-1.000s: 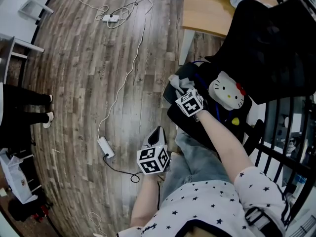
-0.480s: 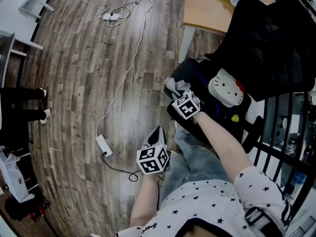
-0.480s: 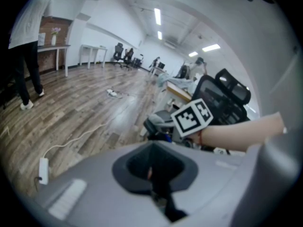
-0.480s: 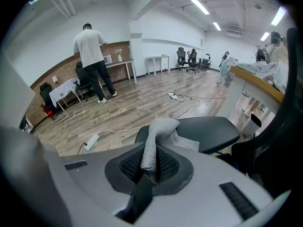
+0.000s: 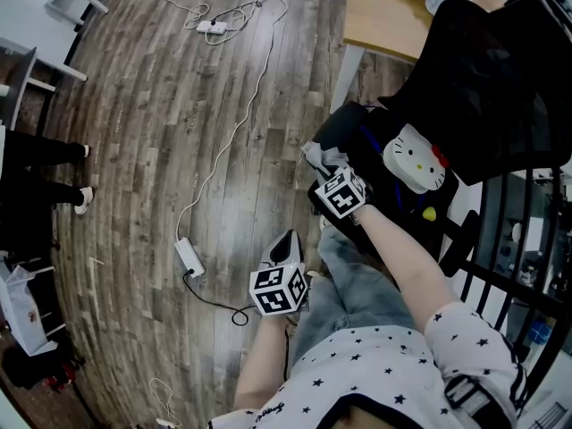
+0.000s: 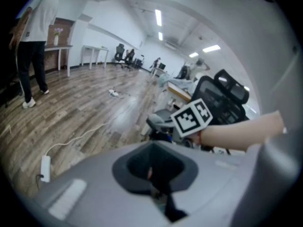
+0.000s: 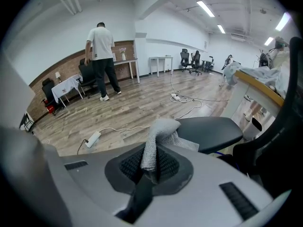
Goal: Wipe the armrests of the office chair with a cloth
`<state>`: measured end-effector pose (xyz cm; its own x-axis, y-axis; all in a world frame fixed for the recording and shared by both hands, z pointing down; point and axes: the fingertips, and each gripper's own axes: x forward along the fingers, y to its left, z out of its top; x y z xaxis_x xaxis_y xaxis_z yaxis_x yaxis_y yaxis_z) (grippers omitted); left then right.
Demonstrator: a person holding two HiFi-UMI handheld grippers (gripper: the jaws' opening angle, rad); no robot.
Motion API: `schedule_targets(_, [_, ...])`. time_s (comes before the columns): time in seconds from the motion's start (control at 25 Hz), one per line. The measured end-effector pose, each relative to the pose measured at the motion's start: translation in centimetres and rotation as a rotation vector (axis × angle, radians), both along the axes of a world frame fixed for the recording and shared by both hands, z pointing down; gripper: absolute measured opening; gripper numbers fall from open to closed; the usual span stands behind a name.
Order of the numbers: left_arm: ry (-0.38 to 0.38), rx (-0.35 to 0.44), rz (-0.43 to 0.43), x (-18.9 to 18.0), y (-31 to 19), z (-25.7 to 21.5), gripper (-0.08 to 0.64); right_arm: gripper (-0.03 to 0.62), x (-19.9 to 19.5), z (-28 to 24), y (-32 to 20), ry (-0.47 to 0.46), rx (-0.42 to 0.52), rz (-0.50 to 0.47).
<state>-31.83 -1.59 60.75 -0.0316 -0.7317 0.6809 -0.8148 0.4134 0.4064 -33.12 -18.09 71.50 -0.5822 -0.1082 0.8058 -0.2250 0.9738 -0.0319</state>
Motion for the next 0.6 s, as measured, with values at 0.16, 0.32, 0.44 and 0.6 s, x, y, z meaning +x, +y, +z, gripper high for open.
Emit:
schedule_targets(0.16, [-0.007,0.005,-0.004,-0.1,0.6,-0.3,0.003,0.026,0.1,0.4,1.2,0.017,-0.008,-0.03])
schedule_targets(0.32, [-0.017,0.022,0.0,0.0,0.9,-0.9,0.003,0.026,0.2,0.3,1.4,0.031,0.033,-0.051])
schedule_targets(0.44, [-0.024,0.025,0.001,0.2,1.4,-1.0,0.003,0.026,0.3,-0.4,1.5,0.009,0.023,-0.021])
schedule_targets(0.6, [-0.029,0.038,0.004,0.9,2.1,-1.6,0.003,0.026,1.3,-1.4,2.5,-0.01,0.029,-0.006])
